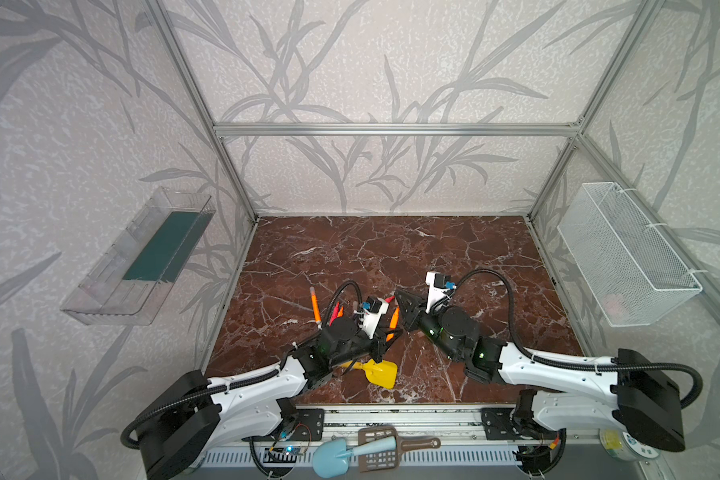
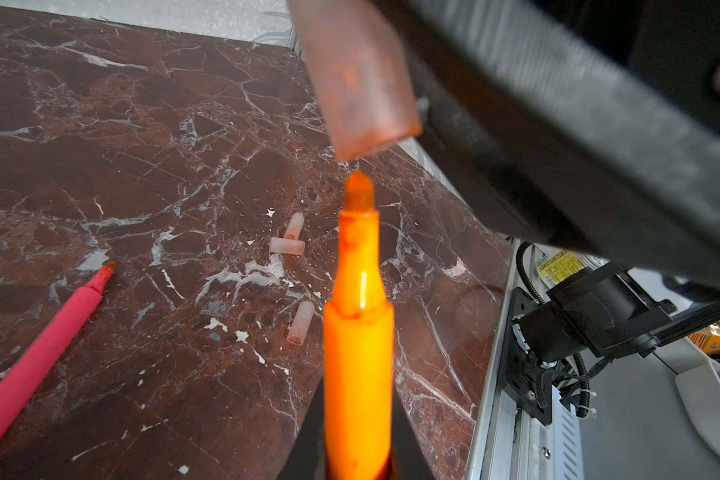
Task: Insert the pens into the pen caps
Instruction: 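Lower the pink cap onto the orange marker tip with the right gripper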
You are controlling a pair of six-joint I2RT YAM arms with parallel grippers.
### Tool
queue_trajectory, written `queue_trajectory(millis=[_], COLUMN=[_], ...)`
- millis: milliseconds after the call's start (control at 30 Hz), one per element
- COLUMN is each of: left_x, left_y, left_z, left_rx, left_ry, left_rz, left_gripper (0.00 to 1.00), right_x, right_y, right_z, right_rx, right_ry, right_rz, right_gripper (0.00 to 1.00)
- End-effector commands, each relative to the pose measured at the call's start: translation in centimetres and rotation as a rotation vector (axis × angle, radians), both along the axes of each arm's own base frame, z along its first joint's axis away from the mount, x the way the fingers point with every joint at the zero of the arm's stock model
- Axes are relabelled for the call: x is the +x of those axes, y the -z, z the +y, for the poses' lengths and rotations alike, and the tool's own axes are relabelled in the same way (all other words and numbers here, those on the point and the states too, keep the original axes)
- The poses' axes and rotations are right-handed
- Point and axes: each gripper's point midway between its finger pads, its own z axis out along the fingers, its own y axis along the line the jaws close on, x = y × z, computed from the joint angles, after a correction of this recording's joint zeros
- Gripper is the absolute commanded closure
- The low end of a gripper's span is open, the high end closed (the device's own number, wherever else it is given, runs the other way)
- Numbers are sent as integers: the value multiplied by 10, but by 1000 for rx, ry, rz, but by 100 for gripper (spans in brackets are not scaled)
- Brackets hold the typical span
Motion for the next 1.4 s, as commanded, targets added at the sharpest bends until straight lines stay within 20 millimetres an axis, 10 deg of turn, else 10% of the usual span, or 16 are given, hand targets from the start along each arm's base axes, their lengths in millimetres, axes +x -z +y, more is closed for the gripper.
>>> queue_trajectory(millis=[0,833,1067,1367], left_x=[1,-1,-2,-7], left_y=[-3,-12,-11,-8], left_z=[3,11,14,10], left_rx=[-14,-100,-90,-53], left_ry=[-19,-57,-58,-9], left_rz=[-14,20,4,-22], left_gripper=[100,100,100,100], right_x=[-3,-55,-48,-54], right_y=[4,40,46,-9], right_z=[-3,41,11,-11], right_rx=[20,9,-4,-60], right_ry=[10,-191,-85,-91], right_rz=[2,9,3,-75], right_gripper=[100,100,62,14])
